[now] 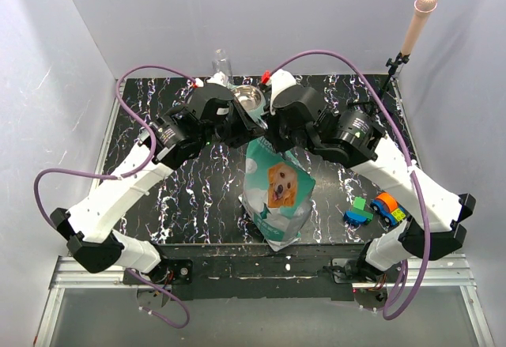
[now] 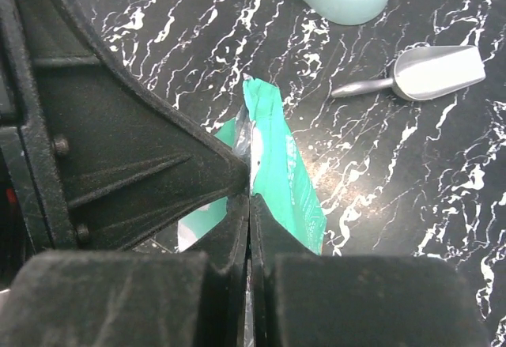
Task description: Serve the pet food
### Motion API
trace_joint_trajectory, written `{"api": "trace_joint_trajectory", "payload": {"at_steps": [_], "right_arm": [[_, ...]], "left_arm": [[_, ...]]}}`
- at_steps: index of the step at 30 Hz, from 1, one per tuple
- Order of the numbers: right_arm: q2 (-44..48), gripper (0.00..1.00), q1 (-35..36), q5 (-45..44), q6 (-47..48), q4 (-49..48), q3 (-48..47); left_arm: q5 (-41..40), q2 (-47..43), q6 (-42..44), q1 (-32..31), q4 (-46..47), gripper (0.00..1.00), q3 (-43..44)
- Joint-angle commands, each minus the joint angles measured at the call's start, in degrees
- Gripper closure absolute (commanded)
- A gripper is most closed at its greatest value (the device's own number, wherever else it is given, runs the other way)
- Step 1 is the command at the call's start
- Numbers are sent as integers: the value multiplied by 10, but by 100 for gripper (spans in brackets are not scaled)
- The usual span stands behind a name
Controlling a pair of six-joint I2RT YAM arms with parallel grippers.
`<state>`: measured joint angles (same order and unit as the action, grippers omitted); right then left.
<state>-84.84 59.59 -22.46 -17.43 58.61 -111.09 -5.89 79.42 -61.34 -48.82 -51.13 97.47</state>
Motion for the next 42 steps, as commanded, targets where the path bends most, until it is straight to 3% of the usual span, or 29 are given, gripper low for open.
{"api": "trace_joint_trajectory", "payload": {"at_steps": [1, 8, 13, 19, 23, 29, 33, 35, 38, 42], "right_arm": [[-3, 99, -6, -118, 23, 50, -21], [-15, 99, -5, -163, 29, 57, -48], [-12, 99, -5, -123, 36, 51, -57], [14, 99, -26, -2, -29, 22, -27], [30, 99, -47, 64, -61, 2, -1], [33, 99, -55, 87, -70, 2, 2], [34, 99, -56, 92, -72, 2, 0], [35, 99, -56, 94, -74, 1, -1], [35, 99, -56, 92, -74, 3, -6], [34, 99, -56, 94, -73, 5, -9]], "left_arm": [[0, -6, 18, -1, -43, 100, 21], [-2, -6, 20, -1, -63, 100, 22], [18, -16, 25, -1, -28, 100, 7], [17, -55, -13, -1, 53, 68, -38], [3, -56, -31, 0, 64, 60, -45], [-2, -40, -32, 1, 77, 59, -45], [-3, -31, -27, 4, 78, 51, -40], [-1, -25, -25, 5, 72, 53, -38], [2, -21, -25, 4, 60, 69, -39], [2, -20, -24, 5, 65, 71, -47]]}}
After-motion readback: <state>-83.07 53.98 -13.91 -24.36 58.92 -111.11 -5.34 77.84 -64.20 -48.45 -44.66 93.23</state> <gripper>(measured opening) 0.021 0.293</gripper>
